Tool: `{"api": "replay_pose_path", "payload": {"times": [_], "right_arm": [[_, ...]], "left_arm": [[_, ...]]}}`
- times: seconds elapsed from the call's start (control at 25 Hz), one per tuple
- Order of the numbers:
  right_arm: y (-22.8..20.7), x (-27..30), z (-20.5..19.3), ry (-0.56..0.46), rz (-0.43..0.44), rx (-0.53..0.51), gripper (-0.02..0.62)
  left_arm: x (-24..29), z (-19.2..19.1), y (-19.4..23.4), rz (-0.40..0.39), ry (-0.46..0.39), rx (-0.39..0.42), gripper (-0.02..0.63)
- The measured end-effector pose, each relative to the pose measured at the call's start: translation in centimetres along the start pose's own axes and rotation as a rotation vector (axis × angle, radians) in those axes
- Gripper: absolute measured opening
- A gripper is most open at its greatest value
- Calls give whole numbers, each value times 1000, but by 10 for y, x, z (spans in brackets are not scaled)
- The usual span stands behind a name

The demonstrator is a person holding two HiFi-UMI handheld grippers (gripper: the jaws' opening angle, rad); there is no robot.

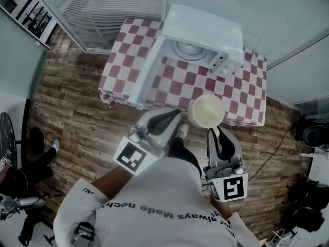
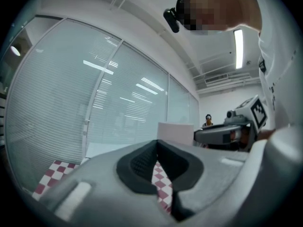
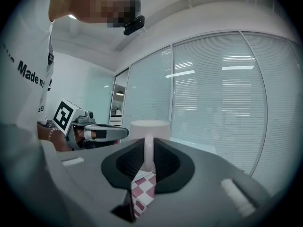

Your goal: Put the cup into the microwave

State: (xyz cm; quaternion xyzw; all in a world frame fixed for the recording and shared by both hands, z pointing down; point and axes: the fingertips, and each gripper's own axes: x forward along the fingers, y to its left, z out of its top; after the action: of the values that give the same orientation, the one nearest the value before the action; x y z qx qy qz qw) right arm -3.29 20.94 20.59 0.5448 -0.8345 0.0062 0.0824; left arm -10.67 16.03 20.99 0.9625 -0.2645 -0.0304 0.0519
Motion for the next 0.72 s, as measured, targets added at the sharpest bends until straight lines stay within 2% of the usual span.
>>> {"api": "replay_pose_path", "payload": {"times": [0.72], "right_arm": [[-181,63,-3,-30,59,8,44]], "left_arm": [[180,6,46,70,13,16,2]]}}
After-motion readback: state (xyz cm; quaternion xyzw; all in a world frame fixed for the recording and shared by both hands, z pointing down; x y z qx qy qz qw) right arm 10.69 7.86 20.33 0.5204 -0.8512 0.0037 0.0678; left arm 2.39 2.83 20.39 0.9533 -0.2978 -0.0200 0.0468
